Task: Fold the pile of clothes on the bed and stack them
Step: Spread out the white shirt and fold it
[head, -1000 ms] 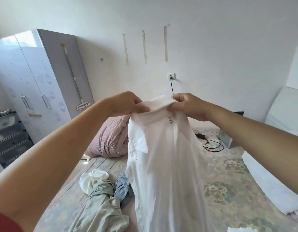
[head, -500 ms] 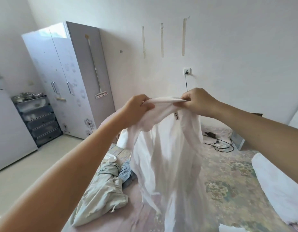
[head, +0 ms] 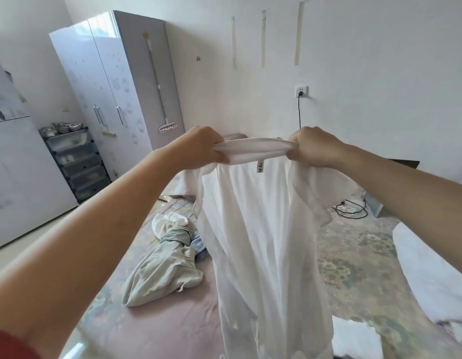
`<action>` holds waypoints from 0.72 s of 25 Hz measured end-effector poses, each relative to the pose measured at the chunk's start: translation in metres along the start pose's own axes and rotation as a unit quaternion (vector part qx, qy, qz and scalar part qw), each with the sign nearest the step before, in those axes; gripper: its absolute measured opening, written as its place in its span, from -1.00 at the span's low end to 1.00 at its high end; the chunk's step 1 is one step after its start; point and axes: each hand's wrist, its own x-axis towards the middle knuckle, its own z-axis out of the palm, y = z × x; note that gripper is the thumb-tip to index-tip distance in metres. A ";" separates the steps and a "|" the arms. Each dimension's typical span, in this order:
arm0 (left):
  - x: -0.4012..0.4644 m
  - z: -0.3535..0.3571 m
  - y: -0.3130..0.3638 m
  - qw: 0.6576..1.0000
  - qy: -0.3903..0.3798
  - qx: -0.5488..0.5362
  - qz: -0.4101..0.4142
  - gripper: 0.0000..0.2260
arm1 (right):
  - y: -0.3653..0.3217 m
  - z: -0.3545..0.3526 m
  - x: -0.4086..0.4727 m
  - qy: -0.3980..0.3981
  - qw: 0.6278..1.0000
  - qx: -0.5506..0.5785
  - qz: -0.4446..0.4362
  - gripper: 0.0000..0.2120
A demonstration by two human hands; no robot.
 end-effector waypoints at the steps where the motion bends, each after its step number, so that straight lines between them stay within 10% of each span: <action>1: -0.001 0.002 -0.004 1.000 0.001 -0.007 -0.006 -0.59 | 0.002 0.002 -0.002 -0.005 1.000 0.017 0.006 -0.72; 9: -0.020 0.068 -0.059 0.997 -0.052 -0.056 -0.014 -0.75 | 0.028 0.085 -0.018 -0.087 0.982 0.130 0.109 -0.81; 18: -0.048 0.338 -0.167 0.955 -0.085 -0.250 -0.139 -0.73 | 0.068 0.337 -0.028 -0.127 0.955 0.172 0.203 -0.85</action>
